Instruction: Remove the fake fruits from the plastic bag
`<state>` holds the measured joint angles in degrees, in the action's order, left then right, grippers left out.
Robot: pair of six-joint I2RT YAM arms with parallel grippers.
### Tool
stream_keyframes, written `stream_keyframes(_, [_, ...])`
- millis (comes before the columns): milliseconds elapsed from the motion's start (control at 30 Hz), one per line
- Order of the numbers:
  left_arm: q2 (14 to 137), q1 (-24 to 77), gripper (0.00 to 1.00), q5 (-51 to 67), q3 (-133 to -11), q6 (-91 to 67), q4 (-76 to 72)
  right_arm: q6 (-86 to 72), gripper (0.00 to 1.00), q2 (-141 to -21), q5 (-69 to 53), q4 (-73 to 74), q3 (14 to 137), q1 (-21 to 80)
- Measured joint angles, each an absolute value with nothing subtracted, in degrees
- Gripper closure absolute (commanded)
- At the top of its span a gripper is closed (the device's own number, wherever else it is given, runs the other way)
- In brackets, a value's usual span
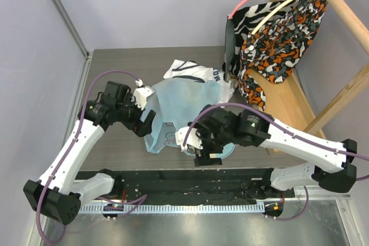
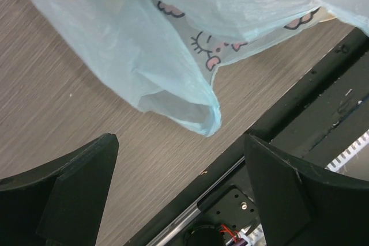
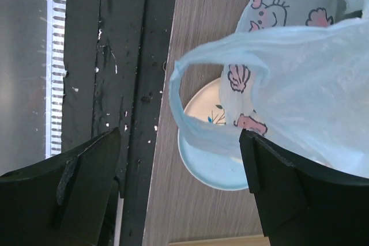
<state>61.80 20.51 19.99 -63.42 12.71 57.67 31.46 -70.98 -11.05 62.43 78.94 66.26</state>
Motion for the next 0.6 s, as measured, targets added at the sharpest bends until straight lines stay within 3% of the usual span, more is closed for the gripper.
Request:
stream_keyframes(133, [59.42,20.51,0.02,16.14,-63.09,12.36,58.96,32.49,0.10,-72.66,-10.24,58.02,75.90,67.85])
stream_keyframes(200, [57.39,20.45,0.02,14.81,-62.78,12.32,59.75,32.42,0.22,-73.19,-8.80,55.96,74.83,68.47])
stream_keyframes(233, [56.51,20.32,0.02,14.46,-62.78,12.47,60.10,32.16,0.50,-73.89,-7.40,54.41,74.19,68.75])
stream_keyframes(300, [55.00,20.12,0.02,13.89,-62.78,12.88,60.80,31.29,0.77,-76.49,-4.91,51.59,73.71,69.30])
stream_keyframes(333, [54.59,20.08,0.03,13.93,-62.78,13.32,61.12,30.26,0.98,-78.15,-3.55,50.13,73.71,69.41])
stream_keyframes(600, [57.76,20.53,0.06,21.15,-59.42,16.95,59.42,20.67,0.99,-82.63,0.89,47.33,83.42,62.26])
